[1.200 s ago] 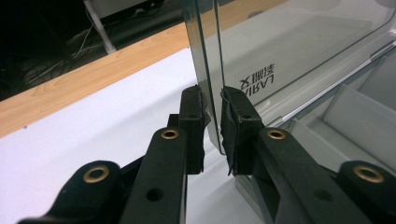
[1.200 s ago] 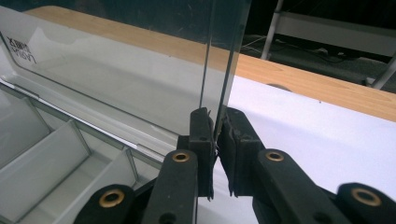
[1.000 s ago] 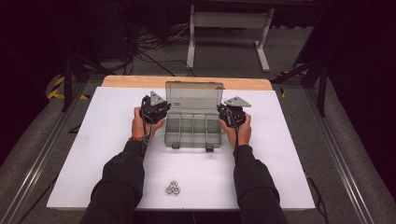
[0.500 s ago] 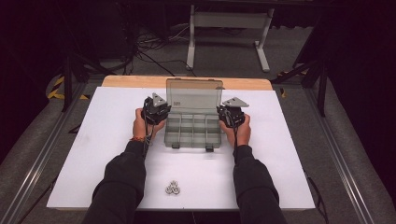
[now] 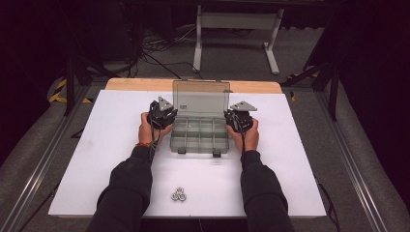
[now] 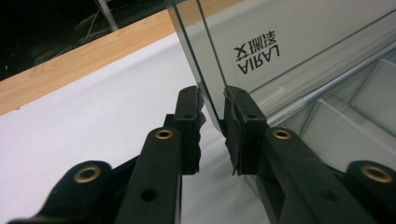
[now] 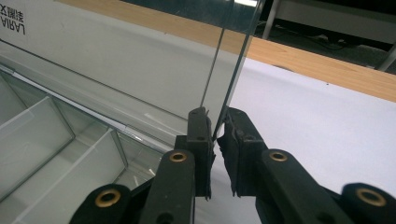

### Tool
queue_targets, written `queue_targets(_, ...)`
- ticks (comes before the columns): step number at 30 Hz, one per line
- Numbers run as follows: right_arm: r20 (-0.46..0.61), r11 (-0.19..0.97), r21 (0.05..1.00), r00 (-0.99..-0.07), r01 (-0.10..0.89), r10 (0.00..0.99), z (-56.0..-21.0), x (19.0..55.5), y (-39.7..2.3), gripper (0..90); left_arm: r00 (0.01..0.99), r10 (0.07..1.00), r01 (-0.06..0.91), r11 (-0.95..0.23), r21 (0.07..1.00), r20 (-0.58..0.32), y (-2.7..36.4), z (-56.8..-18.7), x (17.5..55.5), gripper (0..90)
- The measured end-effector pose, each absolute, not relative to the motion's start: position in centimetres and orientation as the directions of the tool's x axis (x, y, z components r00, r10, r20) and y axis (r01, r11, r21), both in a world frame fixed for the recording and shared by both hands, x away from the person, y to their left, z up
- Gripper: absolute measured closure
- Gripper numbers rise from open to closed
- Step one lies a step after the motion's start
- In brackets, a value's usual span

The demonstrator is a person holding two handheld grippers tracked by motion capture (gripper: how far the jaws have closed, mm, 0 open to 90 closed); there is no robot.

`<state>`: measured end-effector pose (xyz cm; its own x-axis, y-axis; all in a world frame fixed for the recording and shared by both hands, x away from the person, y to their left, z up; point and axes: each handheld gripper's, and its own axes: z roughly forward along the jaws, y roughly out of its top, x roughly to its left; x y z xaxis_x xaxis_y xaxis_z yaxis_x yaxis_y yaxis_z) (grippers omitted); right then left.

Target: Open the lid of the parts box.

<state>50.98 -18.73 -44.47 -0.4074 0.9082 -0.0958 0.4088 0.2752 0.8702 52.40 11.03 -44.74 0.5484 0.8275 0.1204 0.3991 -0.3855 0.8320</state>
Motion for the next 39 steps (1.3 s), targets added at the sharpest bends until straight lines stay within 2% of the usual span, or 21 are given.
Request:
queue_targets(23,-0.111,0.286,0.863,-0.395,0.417,0.912,-44.4,50.9,-18.5,79.6,0.537,0.834,0.409,-0.389,0.826,0.126,11.0,-44.9,52.3,73.9)
queue_targets(28,-0.113,0.296,0.858,-0.408,0.419,0.906,-44.2,50.9,-18.6,78.7,0.54,0.831,0.41,-0.399,0.82,0.134,11.2,-44.6,52.3,70.4)
queue_targets(39,-0.138,0.328,0.868,-0.453,0.374,0.881,-42.6,49.7,-18.5,76.9,0.588,0.787,0.334,-0.448,0.829,0.189,12.3,-42.2,51.0,66.1)
